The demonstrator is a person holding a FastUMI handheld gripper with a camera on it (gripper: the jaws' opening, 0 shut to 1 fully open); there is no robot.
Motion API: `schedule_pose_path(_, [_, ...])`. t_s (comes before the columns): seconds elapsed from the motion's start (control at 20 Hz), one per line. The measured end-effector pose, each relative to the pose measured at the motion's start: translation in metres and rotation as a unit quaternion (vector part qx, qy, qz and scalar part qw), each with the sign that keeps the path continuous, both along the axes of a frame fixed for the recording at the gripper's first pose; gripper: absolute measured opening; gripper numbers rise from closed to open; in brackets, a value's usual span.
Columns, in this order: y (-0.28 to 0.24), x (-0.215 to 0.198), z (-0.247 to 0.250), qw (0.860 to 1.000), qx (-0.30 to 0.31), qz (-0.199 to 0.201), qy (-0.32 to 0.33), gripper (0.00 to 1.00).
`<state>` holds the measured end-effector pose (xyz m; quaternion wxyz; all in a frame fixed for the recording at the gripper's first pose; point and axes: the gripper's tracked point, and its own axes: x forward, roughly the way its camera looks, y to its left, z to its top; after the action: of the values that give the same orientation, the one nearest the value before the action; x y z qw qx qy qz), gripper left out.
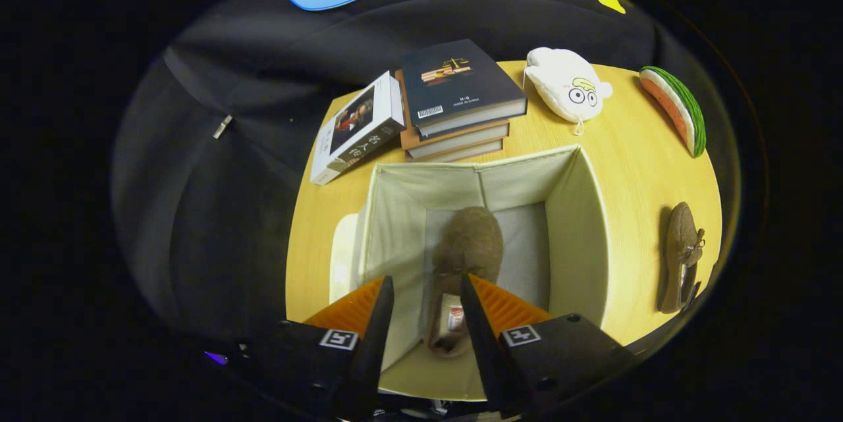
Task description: Open the storage box then place both shoes into the box .Put the left shoe in first, then the right shoe, with the right side of both shoes facing outward in a uniform manner.
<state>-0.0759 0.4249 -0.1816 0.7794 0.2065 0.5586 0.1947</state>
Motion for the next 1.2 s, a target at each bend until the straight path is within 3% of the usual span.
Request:
schedule_pose_path(0.05, [0.000,0.000,0.003,1.000,0.008,0.000,-0.003,0.78])
schedule_pose_path(0.25, [-0.009,-0.002,0.019,1.000,0.026,0.001,-0.017,0.97])
schedule_pose_path(0.5, [-0.031,0.006,0.064,0.995,0.053,-0.007,-0.084,0.97])
schedule_pose_path(0.8, [-0.084,0.016,0.131,0.975,0.073,0.001,-0.209,0.96])
schedule_pose_path(1.0, [-0.144,0.028,0.146,0.964,0.045,-0.005,-0.263,0.96])
schedule_pose_path(1.2, [-0.222,0.033,0.142,0.963,0.024,-0.035,-0.265,0.96])
